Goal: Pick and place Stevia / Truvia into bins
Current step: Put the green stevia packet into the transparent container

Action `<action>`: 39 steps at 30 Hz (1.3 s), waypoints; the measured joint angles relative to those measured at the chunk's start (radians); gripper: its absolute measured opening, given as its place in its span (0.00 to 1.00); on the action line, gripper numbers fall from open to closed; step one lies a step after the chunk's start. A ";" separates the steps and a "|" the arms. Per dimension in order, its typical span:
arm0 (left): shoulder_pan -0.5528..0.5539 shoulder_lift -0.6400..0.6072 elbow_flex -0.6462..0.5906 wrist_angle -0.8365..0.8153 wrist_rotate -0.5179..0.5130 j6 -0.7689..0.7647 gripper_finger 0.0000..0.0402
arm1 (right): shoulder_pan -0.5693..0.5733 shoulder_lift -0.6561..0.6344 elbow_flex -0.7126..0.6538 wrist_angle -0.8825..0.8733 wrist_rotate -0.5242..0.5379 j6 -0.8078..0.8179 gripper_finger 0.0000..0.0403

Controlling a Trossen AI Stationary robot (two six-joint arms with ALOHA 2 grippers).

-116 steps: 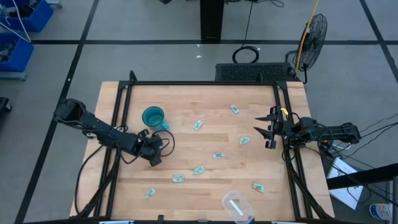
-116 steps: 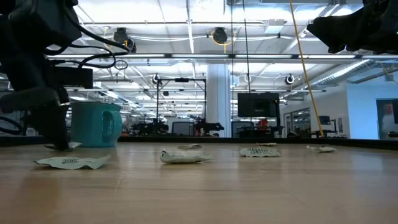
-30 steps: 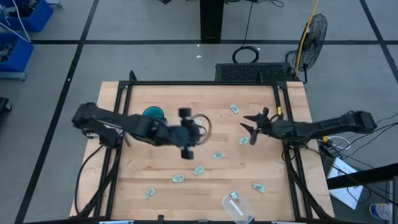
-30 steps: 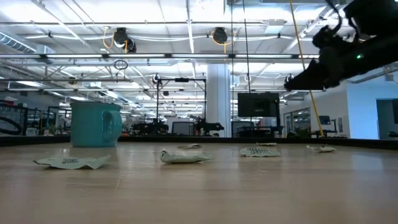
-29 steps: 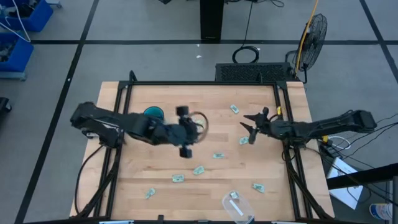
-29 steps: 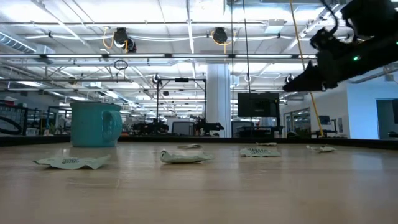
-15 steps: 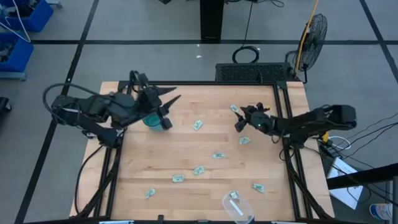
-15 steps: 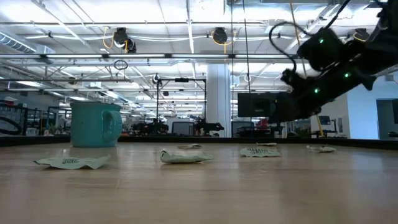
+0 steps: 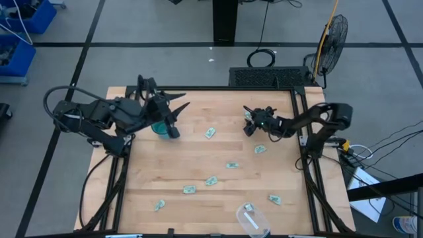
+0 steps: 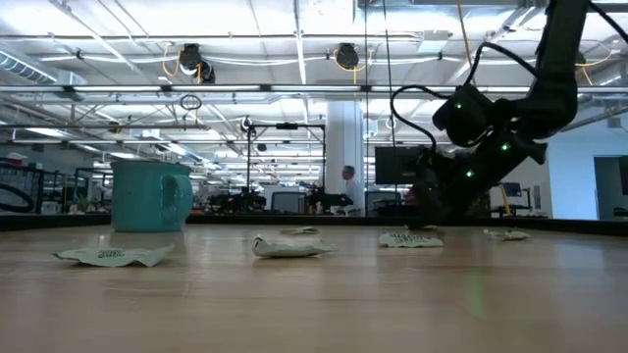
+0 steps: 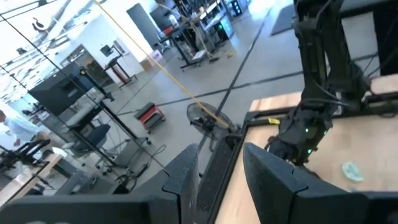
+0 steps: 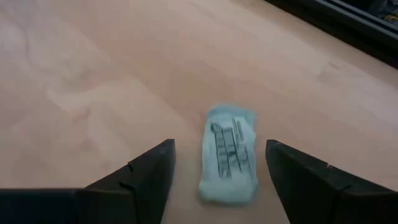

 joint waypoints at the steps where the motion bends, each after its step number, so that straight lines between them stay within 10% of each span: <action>1: 0.000 0.000 0.000 -0.011 -0.001 0.000 0.33 | -0.007 0.018 0.000 0.006 0.009 0.018 0.61; 12: 0.000 0.000 0.000 -0.143 -0.002 -0.019 0.33 | -0.018 0.089 -0.071 0.020 -0.008 0.079 0.49; 30: 0.000 0.000 0.000 -0.151 -0.003 -0.085 0.33 | 0.023 0.046 -0.127 0.257 -0.023 0.006 0.01; 39: 0.000 0.000 0.000 -0.151 -0.002 -0.095 0.33 | 0.265 -0.361 -0.124 0.197 -0.406 -0.163 0.03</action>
